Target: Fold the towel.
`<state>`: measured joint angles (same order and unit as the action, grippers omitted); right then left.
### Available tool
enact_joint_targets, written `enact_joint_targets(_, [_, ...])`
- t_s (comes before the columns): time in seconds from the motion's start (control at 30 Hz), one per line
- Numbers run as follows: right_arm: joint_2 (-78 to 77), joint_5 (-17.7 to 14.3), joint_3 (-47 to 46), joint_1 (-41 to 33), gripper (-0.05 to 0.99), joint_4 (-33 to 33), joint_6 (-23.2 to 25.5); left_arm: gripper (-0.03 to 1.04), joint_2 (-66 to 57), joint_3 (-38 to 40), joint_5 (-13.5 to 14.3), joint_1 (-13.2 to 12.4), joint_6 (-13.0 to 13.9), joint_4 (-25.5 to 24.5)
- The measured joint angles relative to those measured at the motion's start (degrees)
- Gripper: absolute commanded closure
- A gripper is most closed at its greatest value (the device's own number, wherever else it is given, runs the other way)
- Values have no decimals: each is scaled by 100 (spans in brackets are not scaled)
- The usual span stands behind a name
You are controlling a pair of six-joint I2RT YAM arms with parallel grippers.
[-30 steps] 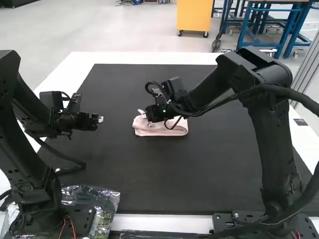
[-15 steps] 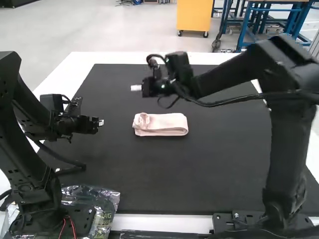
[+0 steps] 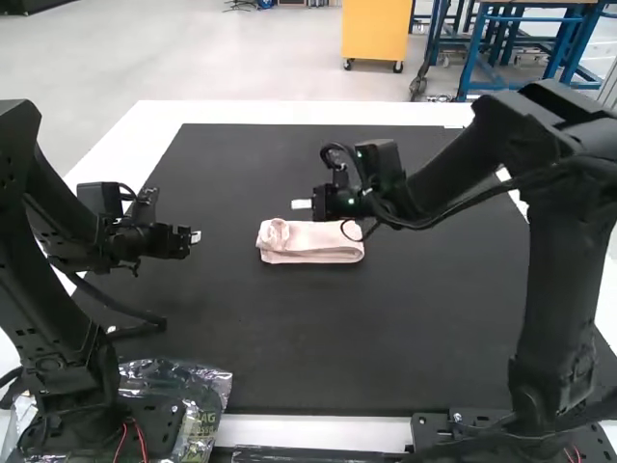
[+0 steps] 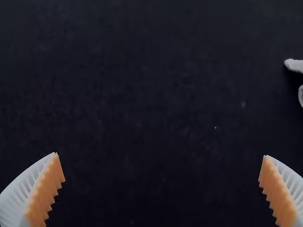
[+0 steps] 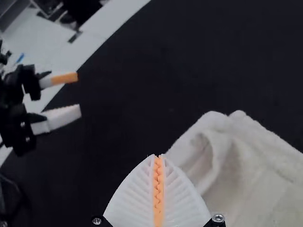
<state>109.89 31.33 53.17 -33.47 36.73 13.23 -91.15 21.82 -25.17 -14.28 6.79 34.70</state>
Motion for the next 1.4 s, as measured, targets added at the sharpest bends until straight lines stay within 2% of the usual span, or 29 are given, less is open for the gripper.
enact_joint_targets(0.2, [428, 44, -24, 2, 96, 461, -83, 4, 0, 0, -17, 0, -28, 46])
enact_joint_targets(0.37, [866, 68, 35, 0, 96, 586, -153, 4, -2, -2, -24, 0, -48, 61])
enact_joint_targets(0.77, [1482, 151, 579, 0, 96, 680, -234, 4, 0, 0, -48, 0, -151, 251])
enact_joint_targets(1.4, [2444, 192, 1255, -59, 96, 754, -380, 4, 0, 0, -127, 0, -304, 264])
